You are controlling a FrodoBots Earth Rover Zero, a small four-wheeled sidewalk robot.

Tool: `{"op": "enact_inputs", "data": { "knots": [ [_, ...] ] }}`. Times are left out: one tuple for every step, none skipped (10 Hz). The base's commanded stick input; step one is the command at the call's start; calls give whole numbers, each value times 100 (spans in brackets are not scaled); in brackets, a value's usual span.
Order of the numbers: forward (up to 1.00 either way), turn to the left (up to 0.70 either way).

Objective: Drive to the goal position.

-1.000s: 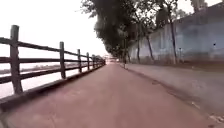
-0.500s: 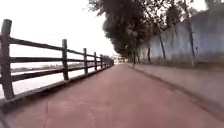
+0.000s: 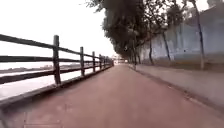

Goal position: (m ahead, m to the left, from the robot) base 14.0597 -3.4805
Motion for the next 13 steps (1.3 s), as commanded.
{"op": "enact_inputs", "data": {
  "knots": [
    [100,0],
    [100,0],
    [100,0],
    [100,0],
    [100,0],
    [100,0],
    [100,0],
    [100,0],
    [100,0],
    [100,0],
    [100,0],
    [100,0],
    [100,0]
  ]
}}
